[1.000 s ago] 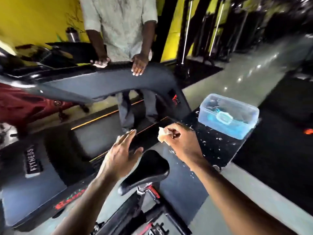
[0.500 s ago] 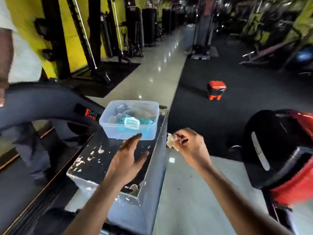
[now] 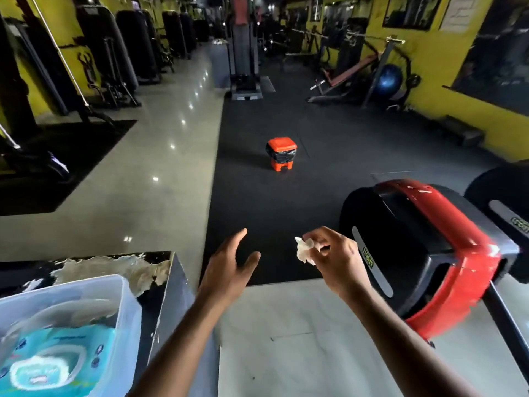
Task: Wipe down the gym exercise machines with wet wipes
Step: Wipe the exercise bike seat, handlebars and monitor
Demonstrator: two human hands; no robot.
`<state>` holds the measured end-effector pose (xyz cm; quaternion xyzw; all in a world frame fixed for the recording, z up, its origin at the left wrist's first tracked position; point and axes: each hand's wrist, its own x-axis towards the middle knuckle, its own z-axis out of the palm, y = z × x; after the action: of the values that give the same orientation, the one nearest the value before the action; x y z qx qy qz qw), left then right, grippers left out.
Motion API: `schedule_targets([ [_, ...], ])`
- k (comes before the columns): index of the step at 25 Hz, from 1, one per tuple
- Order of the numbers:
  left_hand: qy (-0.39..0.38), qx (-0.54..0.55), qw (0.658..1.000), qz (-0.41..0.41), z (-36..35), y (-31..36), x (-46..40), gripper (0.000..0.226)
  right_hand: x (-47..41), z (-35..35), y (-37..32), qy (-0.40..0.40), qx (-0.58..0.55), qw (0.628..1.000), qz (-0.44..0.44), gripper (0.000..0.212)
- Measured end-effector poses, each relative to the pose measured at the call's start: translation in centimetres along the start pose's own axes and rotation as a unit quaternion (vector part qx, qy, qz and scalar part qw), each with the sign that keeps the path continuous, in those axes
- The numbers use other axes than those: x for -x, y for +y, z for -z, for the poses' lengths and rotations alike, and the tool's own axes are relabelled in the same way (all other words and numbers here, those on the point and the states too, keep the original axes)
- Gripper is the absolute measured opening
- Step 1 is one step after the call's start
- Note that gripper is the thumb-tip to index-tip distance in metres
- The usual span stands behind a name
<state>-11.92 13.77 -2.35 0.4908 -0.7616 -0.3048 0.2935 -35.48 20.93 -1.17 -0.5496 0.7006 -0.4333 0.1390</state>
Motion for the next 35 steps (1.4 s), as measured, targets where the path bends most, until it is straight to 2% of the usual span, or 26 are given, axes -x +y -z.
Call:
schedule_targets([
  [4,0.009,0.042,0.999,0.029,-2.7,-4.4,-12.2,0.063,-10.6,-3.5,3.7,0.005,0.055,0.998,-0.036,0.005],
  [8,0.001,0.098,0.993,0.065,-3.2,-8.0,-22.5,0.062,-20.4,-6.0,4.8,-0.003,0.097,0.994,-0.049,0.01],
  [11,-0.022,0.095,0.993,0.068,-2.9,-9.2,-31.0,0.061,-27.5,-6.8,5.5,0.033,0.124,0.99,-0.05,0.017],
  [18,-0.067,0.105,0.991,0.044,-7.5,-11.6,-48.2,0.062,-41.5,-9.9,10.1,0.077,0.036,0.99,-0.11,0.007],
  [21,-0.12,0.113,0.986,0.037,-11.1,-13.0,-55.9,0.07,-48.6,-10.9,14.4,0.099,-0.005,0.988,-0.122,0.02],
  [24,-0.16,0.119,0.978,0.067,-12.3,-13.8,-63.7,0.085,-55.8,-11.9,18.4,0.091,-0.001,0.986,-0.139,0.03],
  [26,-0.161,0.133,0.976,0.064,-12.7,-13.8,-69.2,0.104,-61.1,-12.7,19.9,0.08,-0.005,0.988,-0.136,0.029],
  [30,-0.128,0.147,0.978,0.08,-13.8,-13.9,-81.6,0.11,-73.3,-14.6,22.7,0.047,0.009,0.994,-0.097,0.022],
  [31,-0.127,0.139,0.979,0.078,-14.3,-14.3,-84.4,0.108,-76.2,-15.1,23.4,0.042,0.019,0.996,-0.082,0.02],
  [33,-0.124,0.124,0.981,0.087,-15.1,-15.5,-89.7,0.082,-81.9,-16.3,25.0,0.035,0.029,0.997,-0.067,0.018],
  [35,-0.113,0.135,0.981,0.088,-16.2,-17.5,-95.9,0.069,-88.6,-18.2,26.8,0.034,0.046,0.997,-0.053,0.015],
])
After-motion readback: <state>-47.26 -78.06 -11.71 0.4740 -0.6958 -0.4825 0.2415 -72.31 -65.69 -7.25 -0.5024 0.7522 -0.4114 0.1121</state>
